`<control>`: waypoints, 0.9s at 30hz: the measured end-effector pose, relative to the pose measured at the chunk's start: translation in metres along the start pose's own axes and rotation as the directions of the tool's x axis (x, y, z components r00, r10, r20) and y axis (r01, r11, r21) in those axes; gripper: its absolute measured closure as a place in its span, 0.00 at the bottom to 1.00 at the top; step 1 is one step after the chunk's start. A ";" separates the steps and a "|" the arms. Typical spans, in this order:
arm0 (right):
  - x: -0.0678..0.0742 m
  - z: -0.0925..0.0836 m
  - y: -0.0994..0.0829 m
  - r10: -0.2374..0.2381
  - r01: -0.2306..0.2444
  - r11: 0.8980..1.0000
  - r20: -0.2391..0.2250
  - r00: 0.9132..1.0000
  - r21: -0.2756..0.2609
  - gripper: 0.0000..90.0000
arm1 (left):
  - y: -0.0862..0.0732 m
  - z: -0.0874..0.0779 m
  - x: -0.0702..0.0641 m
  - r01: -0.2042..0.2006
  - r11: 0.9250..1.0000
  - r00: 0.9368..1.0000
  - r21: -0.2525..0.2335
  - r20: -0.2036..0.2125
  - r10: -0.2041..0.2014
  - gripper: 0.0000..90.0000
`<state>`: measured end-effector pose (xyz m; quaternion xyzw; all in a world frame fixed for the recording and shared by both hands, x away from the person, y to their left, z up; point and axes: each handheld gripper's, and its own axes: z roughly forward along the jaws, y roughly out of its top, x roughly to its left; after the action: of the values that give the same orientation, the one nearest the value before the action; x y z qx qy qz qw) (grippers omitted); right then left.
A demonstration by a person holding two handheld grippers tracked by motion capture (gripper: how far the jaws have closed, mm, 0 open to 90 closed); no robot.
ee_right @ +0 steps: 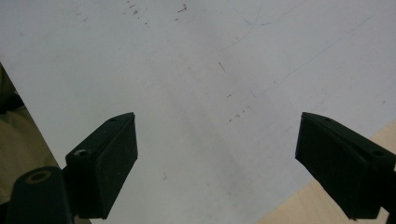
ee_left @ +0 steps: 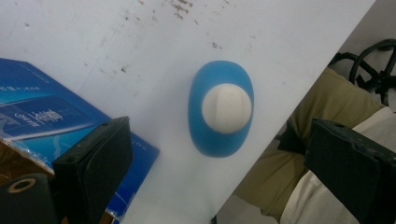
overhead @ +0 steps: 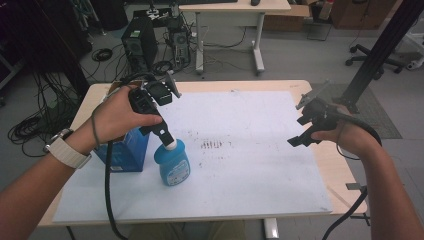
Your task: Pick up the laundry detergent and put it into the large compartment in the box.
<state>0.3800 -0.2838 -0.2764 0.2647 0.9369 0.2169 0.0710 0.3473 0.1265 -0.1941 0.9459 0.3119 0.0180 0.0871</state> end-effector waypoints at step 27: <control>0.002 0.005 0.000 -0.002 0.002 1.000 -0.009 1.000 0.000 0.14 | -0.005 0.036 -0.003 -0.018 1.000 1.000 0.011 0.000 0.018 0.09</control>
<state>0.3798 -0.2811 -0.2804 0.2628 0.9374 0.2182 0.0672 0.3455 0.1234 -0.2299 0.9493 0.3032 0.0169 0.0817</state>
